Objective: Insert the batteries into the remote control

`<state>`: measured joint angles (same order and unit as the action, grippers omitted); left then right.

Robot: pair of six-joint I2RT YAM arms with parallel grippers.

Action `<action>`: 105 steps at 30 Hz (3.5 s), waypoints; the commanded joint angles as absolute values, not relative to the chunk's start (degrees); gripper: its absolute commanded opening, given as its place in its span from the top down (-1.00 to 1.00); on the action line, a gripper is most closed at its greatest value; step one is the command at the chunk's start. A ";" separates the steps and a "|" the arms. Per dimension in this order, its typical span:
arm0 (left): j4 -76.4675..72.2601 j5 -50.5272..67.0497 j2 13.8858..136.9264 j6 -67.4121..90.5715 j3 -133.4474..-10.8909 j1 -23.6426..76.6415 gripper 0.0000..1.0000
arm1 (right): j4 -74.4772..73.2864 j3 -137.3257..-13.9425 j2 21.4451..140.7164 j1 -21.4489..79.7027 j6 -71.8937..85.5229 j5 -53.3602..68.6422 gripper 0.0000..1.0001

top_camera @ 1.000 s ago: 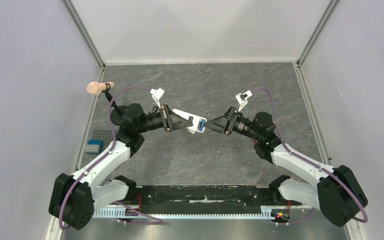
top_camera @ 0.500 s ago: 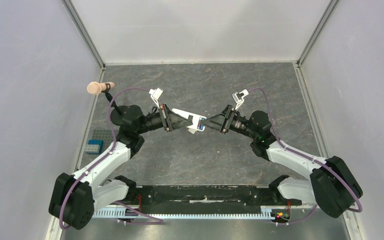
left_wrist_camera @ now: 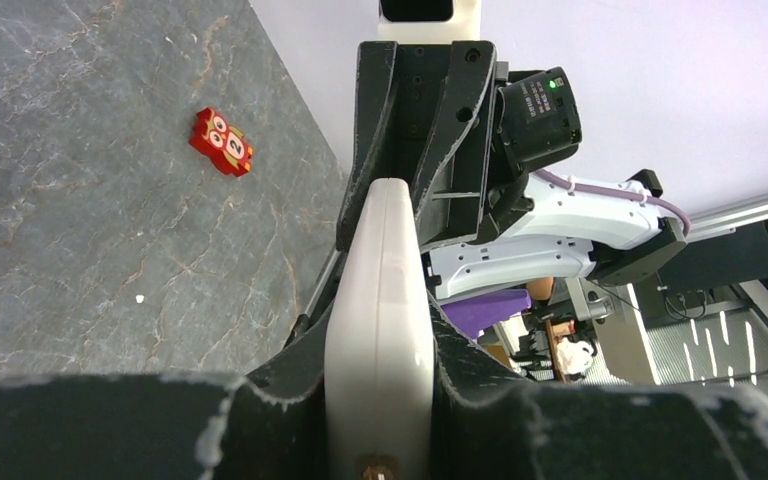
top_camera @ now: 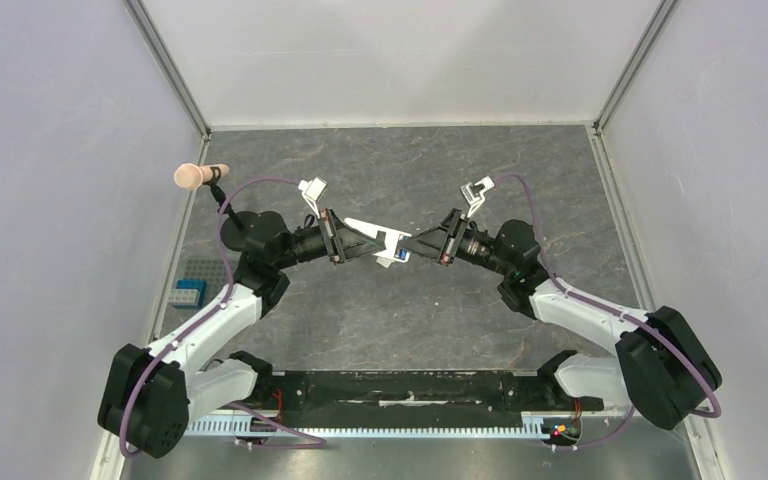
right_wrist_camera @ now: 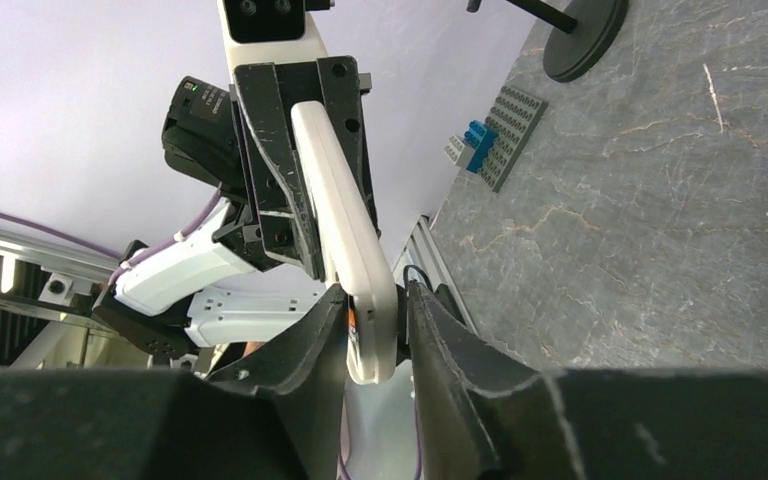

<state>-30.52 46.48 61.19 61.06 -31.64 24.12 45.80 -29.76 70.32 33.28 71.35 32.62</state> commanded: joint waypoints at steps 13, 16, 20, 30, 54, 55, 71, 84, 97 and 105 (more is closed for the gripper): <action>8.37 17.82 53.52 44.52 -37.56 20.10 0.96 | 15.27 -38.10 65.59 33.31 49.45 18.96 -0.50; 14.45 10.78 49.34 43.25 -38.33 19.18 0.96 | 6.42 -41.84 68.93 33.31 40.71 13.65 -0.50; 20.33 4.93 44.62 41.50 -39.82 19.07 0.96 | -6.89 -53.76 80.18 34.27 24.93 9.70 -0.49; 32.04 -6.45 37.13 39.46 -46.14 19.02 0.96 | -23.66 -79.25 105.38 43.83 4.70 -1.22 -0.57; 32.61 -4.93 35.99 39.20 -45.62 19.01 0.96 | -35.49 -95.11 125.67 45.03 -0.08 0.57 -0.42; 32.59 -4.77 35.88 39.20 -45.57 19.03 0.96 | -35.62 -95.05 125.77 44.72 1.50 1.69 -0.38; 29.95 -1.34 35.48 39.91 -42.76 18.98 0.96 | -27.57 -75.30 111.20 41.53 37.96 -12.45 0.35; 24.33 1.50 33.75 39.54 -40.14 18.98 0.96 | -42.82 -67.12 99.81 41.71 93.52 -25.67 0.25; 21.79 3.43 32.04 41.31 -38.26 18.98 0.96 | -49.35 -68.41 104.23 41.67 111.11 -20.50 0.23; 22.26 4.91 33.54 40.00 -38.86 18.97 0.96 | -45.84 -70.32 101.83 41.72 96.81 -26.88 -0.96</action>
